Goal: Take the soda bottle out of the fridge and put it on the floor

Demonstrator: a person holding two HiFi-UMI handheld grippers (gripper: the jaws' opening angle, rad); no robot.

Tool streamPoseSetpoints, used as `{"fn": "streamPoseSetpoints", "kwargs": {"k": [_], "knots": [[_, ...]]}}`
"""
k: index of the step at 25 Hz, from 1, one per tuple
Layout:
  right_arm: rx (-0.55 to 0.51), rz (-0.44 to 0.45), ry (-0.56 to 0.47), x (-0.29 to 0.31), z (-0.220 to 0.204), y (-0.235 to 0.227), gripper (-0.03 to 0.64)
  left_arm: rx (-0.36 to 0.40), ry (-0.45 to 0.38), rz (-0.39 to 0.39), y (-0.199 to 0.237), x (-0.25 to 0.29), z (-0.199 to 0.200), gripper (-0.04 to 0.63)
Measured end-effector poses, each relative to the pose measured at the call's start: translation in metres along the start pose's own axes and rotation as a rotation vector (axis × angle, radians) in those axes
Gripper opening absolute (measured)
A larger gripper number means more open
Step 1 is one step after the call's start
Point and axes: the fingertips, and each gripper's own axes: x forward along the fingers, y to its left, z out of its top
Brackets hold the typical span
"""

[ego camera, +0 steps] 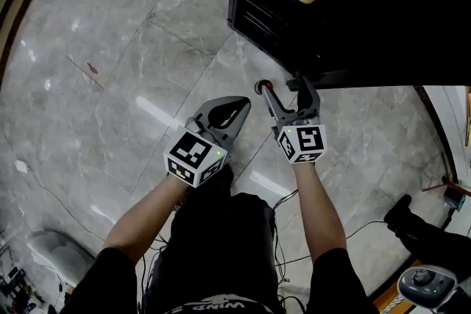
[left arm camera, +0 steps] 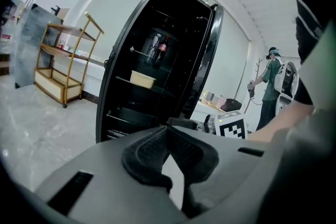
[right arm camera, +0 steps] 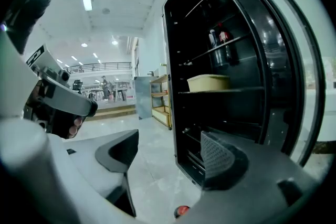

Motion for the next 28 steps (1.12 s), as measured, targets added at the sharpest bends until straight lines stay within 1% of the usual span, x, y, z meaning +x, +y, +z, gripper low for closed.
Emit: {"fn": "streamPoseSetpoints", "kwargs": {"k": [3, 5, 11, 15, 17, 20, 28], "knots": [[0.019, -0.004, 0.004, -0.014, 0.061, 0.012, 0.36, 0.028, 0.009, 0.012, -0.021, -0.029, 0.053, 0.006], [0.032, -0.006, 0.01, -0.025, 0.1, 0.022, 0.36, 0.033, 0.014, 0.022, -0.035, -0.051, 0.089, 0.006], [0.131, -0.024, 0.016, -0.056, 0.216, 0.047, 0.36, -0.003, 0.023, 0.043, -0.063, -0.106, 0.196, 0.006], [0.17, -0.013, 0.017, -0.071, 0.279, 0.068, 0.36, -0.011, 0.019, 0.045, -0.081, -0.13, 0.255, 0.006], [0.175, -0.001, 0.012, -0.073, 0.307, 0.078, 0.36, -0.011, 0.01, 0.043, -0.087, -0.138, 0.281, 0.006], [0.154, 0.023, 0.012, -0.071, 0.34, 0.093, 0.362, -0.01, 0.005, 0.04, -0.091, -0.147, 0.312, 0.006], [0.141, 0.03, 0.012, -0.082, 0.401, 0.096, 0.359, -0.024, -0.016, 0.026, -0.108, -0.162, 0.365, 0.006]]}}
